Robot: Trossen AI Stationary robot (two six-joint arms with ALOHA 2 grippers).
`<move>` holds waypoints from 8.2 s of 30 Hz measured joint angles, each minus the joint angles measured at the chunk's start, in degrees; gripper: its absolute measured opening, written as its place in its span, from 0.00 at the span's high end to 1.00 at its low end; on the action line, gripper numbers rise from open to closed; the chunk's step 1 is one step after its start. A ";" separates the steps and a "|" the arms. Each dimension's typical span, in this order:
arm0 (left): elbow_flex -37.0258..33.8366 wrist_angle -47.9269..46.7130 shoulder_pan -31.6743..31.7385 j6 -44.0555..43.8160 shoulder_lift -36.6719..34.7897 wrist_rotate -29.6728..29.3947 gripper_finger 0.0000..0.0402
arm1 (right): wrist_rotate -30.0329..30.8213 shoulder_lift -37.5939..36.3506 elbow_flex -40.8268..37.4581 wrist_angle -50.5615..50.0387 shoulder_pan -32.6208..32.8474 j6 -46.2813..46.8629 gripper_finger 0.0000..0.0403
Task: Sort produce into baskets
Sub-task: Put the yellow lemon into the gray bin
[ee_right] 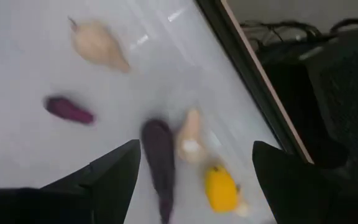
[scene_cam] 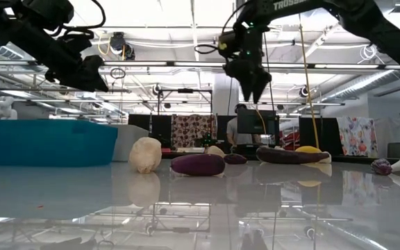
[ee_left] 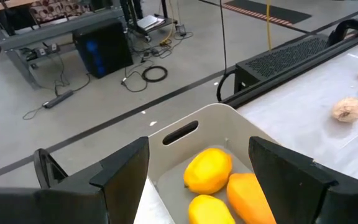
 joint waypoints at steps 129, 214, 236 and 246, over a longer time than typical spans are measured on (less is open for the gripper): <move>0.02 1.54 0.17 2.84 8.41 -19.80 0.29 | -12.25 14.63 -21.03 103.64 19.69 15.66 0.39; 0.02 26.42 -10.88 1.22 11.65 29.06 0.29 | -43.71 -4.73 -45.48 13.74 76.06 69.69 0.38; 0.02 26.21 -10.88 1.22 11.65 28.70 0.29 | -43.55 -4.71 -54.25 25.21 76.10 66.89 0.39; 0.02 25.53 -10.88 1.35 11.65 28.68 0.29 | -43.75 -4.71 -54.22 25.19 76.10 67.62 0.63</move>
